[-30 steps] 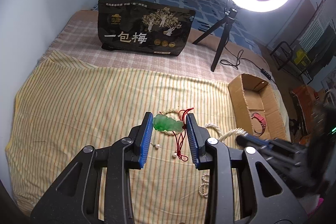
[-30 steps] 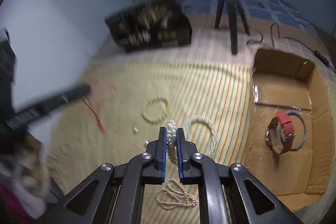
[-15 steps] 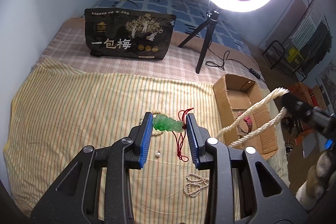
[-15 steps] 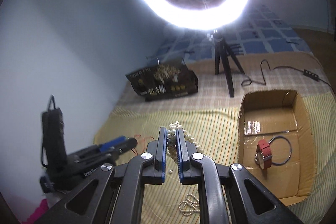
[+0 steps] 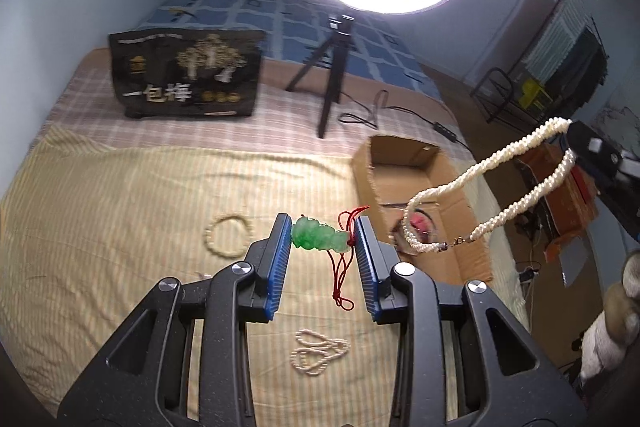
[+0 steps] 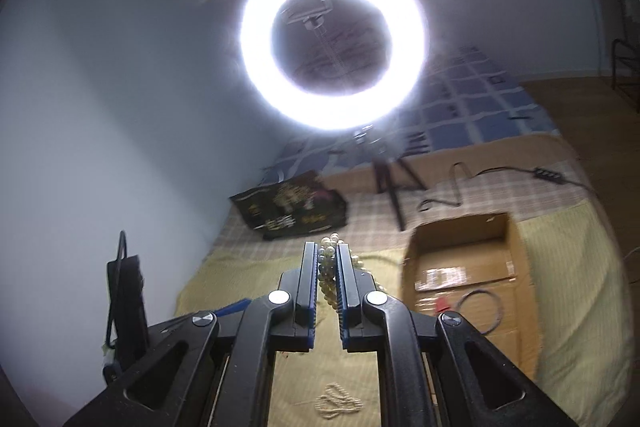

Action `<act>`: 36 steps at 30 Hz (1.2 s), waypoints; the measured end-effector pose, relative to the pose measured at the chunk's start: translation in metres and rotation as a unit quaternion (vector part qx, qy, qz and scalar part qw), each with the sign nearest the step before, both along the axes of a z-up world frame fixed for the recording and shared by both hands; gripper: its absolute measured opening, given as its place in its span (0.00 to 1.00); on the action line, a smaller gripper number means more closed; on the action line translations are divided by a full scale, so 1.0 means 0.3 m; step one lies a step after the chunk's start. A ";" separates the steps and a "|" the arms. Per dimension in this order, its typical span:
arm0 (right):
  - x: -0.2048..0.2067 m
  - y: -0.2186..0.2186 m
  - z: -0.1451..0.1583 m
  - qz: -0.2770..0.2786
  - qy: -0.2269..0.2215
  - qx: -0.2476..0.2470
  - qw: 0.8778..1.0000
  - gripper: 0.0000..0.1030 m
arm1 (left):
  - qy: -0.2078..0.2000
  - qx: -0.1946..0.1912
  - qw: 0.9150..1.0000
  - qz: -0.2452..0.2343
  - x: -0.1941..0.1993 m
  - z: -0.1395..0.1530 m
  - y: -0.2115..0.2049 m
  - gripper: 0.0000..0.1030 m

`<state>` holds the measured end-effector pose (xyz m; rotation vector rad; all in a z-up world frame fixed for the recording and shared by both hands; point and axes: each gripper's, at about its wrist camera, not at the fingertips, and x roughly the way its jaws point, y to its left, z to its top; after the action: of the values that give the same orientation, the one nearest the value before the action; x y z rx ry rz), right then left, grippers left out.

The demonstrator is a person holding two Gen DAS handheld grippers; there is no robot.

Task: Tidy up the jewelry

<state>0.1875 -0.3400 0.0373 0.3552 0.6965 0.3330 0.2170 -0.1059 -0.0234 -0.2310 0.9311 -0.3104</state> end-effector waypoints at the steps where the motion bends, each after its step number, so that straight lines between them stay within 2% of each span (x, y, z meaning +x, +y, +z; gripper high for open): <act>1: -0.003 -0.024 0.000 -0.006 0.000 0.002 1.000 0.06 | 0.000 -0.001 1.000 -0.005 -0.003 -0.001 -0.020 0.31; 10: -0.018 -0.200 -0.056 -0.059 0.022 -0.019 0.998 0.06 | 0.011 -0.003 0.998 -0.058 -0.017 -0.043 -0.221 0.31; 15: -0.013 -0.282 -0.139 -0.078 0.054 -0.032 0.995 0.06 | 0.022 -0.003 0.997 -0.076 -0.017 -0.083 -0.311 0.31; 21: 0.011 -0.333 -0.259 -0.087 0.099 -0.046 0.990 0.06 | 0.033 0.007 0.995 -0.098 -0.024 -0.139 -0.404 0.31; 27: 0.031 -0.335 -0.305 -0.086 0.114 -0.056 0.988 0.09 | 0.037 0.017 0.994 -0.100 -0.015 -0.181 -0.442 0.31; 28: 0.035 -0.334 -0.311 -0.086 0.117 -0.057 0.988 0.13 | 0.042 0.019 0.994 -0.101 -0.010 -0.189 -0.444 0.31; 29: 0.037 -0.334 -0.315 -0.092 0.119 -0.061 0.987 0.29 | 0.047 0.019 0.993 -0.103 -0.005 -0.196 -0.443 0.36; 30: 0.036 -0.332 -0.316 -0.097 0.118 -0.063 0.986 0.36 | 0.051 0.020 0.993 -0.102 -0.002 -0.201 -0.441 0.45; 32: 0.039 -0.332 -0.320 -0.106 0.121 -0.067 0.985 0.55 | 0.050 0.021 0.994 -0.097 0.000 -0.204 -0.434 0.55; 35: 0.039 -0.334 -0.319 -0.117 0.121 -0.071 0.983 0.73 | 0.049 0.025 0.994 -0.094 0.004 -0.203 -0.419 0.57; 36: 0.040 -0.335 -0.318 -0.121 0.119 -0.073 0.983 0.75 | 0.048 0.026 0.994 -0.094 0.004 -0.203 -0.413 0.57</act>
<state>0.1994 -0.4405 -0.0580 0.3388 0.8971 0.0079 0.2182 -0.2299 -0.0844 -0.1106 1.0579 -0.4498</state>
